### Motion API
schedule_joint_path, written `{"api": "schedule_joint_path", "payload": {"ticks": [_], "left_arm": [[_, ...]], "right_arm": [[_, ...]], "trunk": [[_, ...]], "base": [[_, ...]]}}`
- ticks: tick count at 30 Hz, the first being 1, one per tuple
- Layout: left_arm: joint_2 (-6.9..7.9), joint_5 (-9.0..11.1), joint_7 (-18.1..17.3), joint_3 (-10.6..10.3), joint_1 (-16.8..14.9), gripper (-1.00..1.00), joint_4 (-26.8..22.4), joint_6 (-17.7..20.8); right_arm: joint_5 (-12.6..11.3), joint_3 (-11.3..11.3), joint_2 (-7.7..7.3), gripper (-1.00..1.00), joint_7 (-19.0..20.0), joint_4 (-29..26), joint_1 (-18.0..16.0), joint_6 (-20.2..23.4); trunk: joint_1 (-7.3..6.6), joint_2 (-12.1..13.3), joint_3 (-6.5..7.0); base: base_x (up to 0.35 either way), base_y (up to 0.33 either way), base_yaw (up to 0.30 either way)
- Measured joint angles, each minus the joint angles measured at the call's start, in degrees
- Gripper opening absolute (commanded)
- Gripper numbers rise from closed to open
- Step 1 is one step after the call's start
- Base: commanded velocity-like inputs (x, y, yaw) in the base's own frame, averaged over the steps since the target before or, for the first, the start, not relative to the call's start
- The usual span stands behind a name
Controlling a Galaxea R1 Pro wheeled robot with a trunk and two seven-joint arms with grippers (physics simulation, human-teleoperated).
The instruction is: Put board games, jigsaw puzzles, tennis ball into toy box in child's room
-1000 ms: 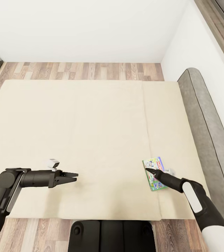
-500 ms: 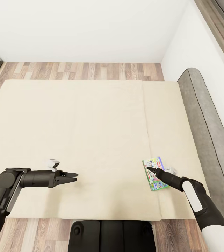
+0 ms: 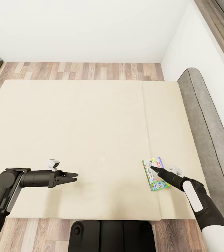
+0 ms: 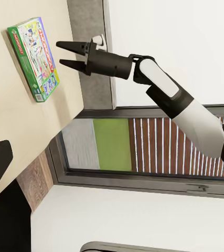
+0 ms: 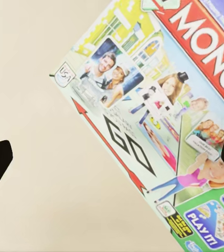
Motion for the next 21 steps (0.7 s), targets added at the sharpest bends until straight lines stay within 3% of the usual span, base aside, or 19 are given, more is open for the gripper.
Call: {"api": "schedule_joint_path", "payload": {"ticks": [14, 21], "left_arm": [[0.00, 0.01, 0.00, 0.00, 0.00, 1.00, 0.00, 0.00], [0.00, 0.00, 0.00, 0.00, 0.00, 1.00, 0.00, 0.00]], "right_arm": [[0.02, -0.01, 0.13, 1.00, -2.54, 0.10, -0.05, -0.42], [0.08, 0.26, 0.93, 1.00, -7.24, 0.18, -0.28, -3.52]], "trunk": [[0.00, 0.00, 0.00], [0.00, 0.00, 0.00]], "base": [[0.000, 0.000, 0.000], [0.000, 0.000, 0.000]]}}
